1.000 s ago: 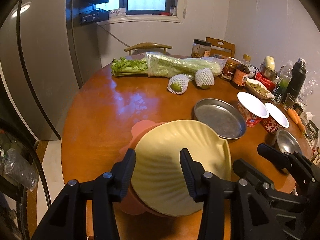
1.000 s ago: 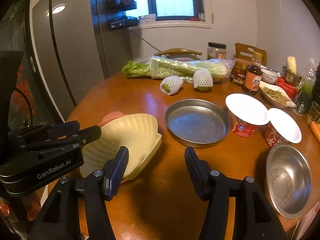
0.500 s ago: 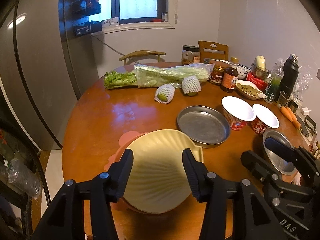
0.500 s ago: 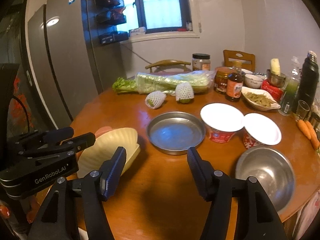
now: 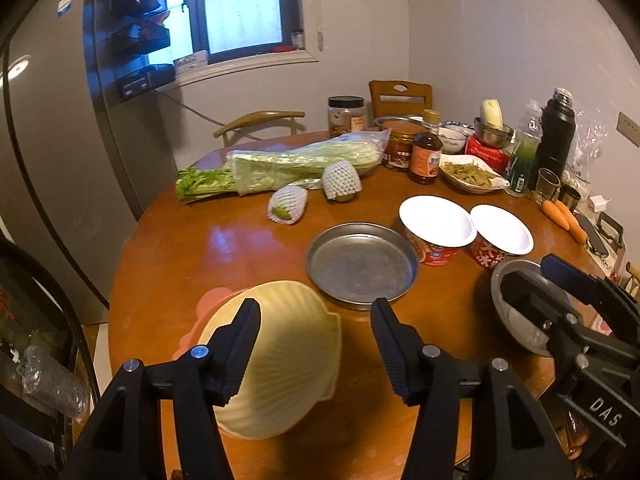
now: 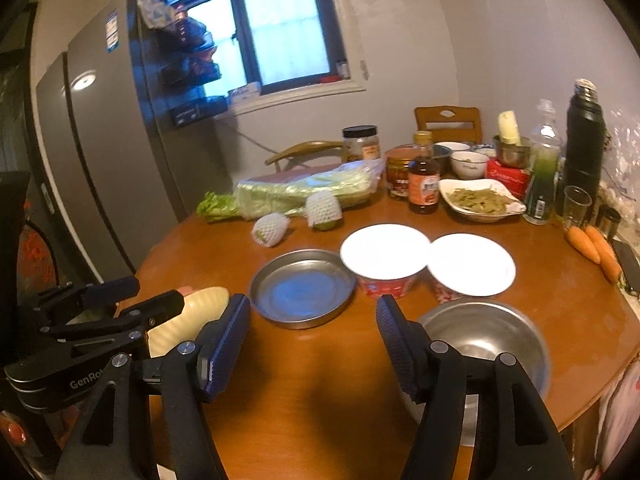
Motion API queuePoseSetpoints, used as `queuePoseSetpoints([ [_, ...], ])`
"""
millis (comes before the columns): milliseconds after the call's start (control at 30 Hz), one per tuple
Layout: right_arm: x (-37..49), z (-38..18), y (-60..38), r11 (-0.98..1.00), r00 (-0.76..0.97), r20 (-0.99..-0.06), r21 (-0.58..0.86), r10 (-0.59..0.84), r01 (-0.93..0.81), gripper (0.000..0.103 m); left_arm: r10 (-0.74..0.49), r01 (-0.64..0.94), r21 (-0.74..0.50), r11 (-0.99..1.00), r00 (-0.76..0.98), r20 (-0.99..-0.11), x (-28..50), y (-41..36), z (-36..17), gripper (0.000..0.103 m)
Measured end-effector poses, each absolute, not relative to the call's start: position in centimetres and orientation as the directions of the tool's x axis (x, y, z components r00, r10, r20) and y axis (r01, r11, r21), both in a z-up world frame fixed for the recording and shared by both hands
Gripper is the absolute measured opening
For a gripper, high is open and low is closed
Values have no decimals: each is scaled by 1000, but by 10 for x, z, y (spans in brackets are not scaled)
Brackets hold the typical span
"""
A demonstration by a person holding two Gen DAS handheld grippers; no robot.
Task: Organize plates and bowls
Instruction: 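Move the left gripper to the grey metal tray and grasp its rim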
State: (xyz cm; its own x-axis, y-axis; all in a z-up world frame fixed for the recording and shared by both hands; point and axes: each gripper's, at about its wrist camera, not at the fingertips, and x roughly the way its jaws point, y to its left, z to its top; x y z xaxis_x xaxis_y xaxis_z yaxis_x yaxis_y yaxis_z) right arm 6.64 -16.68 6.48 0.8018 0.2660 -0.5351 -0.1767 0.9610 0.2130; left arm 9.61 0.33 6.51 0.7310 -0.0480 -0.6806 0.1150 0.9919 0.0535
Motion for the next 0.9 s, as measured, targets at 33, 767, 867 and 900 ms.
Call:
queuePoseSetpoints([
  [33,67,65,-172,961,804,-534,219,262,-168,68,-50,121,57,991,730,-681,98,1,65,57],
  [767,139,21,-163,947,698,-652,295,296,-126,71,-62,145,35,989,610,-790,207,7,37,57],
  [867,149,15,-157,948,678,-675,300,292,-109,71,-83,149,6,989,584,-808,219,11,31,57],
  [900,154,13,-154,947,667,-685,302,293,-105,71,-81,148,6,989,578,-812,222,12,29,57],
])
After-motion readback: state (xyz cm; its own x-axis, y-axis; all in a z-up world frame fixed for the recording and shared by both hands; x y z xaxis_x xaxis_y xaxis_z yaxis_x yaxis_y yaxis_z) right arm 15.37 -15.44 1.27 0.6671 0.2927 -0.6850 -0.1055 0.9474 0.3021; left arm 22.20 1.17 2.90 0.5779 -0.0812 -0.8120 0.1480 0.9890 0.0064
